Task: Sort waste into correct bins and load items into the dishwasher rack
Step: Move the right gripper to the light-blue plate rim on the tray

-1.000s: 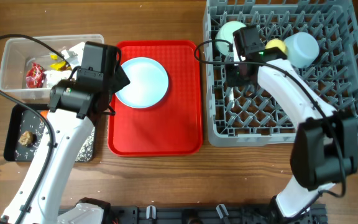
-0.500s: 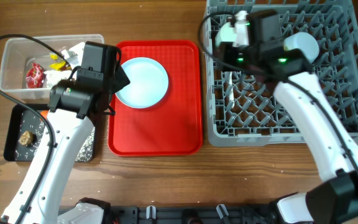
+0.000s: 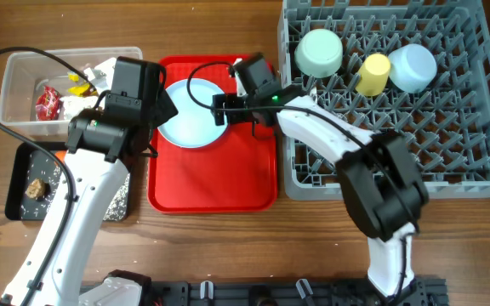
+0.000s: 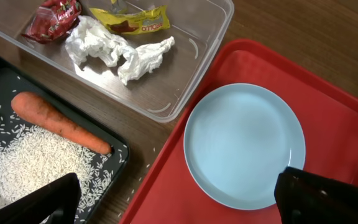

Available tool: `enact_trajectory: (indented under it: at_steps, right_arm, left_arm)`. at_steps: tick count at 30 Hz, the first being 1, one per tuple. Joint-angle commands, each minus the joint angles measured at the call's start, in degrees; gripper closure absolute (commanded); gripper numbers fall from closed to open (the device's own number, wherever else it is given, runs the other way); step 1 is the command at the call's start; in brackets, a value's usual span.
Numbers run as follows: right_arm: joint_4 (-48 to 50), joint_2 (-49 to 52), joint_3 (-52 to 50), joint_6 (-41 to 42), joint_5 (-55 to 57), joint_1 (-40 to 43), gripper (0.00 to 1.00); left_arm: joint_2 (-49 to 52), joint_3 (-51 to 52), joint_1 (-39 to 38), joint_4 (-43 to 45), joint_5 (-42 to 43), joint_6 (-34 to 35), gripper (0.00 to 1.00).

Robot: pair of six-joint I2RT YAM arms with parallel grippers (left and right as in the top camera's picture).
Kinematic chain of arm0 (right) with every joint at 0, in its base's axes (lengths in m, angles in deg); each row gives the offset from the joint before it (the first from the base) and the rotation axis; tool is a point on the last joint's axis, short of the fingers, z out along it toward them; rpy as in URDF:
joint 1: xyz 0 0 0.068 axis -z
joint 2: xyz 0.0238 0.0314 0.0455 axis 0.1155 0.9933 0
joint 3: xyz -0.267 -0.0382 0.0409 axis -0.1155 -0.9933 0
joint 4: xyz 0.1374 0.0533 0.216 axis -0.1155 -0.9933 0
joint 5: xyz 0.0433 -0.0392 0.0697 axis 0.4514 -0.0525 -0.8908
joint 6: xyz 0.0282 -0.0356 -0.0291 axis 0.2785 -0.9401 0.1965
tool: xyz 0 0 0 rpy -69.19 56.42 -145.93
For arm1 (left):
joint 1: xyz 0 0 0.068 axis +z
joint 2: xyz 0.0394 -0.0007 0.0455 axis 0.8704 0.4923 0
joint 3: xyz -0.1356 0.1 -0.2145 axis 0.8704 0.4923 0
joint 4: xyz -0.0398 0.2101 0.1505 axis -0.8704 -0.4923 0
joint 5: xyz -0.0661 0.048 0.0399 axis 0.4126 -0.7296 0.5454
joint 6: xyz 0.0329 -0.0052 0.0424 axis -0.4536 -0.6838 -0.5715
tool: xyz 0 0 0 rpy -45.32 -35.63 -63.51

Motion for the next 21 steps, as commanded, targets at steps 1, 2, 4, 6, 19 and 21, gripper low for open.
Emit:
enact_trajectory:
  at_steps: [1, 2, 4, 6, 19, 21]
  right_arm:
    - [3.61, 3.19, 0.61, 0.59, 0.22, 0.11, 0.22]
    - [3.91, 3.23, 0.61, 0.61, 1.22, 0.11, 0.25]
    - [4.96, 3.23, 0.61, 0.61, 2.23, 0.04, 0.28]
    - [5.84, 3.23, 0.61, 0.63, 2.47, 0.04, 0.31]
    - [9.03, 5.51, 0.61, -2.01, 9.77, -2.32, 0.41]
    - [9.51, 6.12, 0.61, -2.43, 10.27, -2.58, 0.44]
  left_arm:
    - [-1.16, -0.44, 0.20, 0.02, -0.96, 0.52, 0.00]
    - [-1.16, -0.44, 0.20, 0.02, -0.96, 0.52, 0.00]
    - [-1.16, -0.44, 0.20, 0.02, -0.96, 0.52, 0.00]
    - [-1.16, -0.44, 0.20, 0.02, -0.96, 0.52, 0.00]
    - [-1.16, -0.44, 0.20, 0.02, -0.96, 0.52, 0.00]
    - [-1.16, -0.44, 0.20, 0.00, -0.96, 0.52, 0.00]
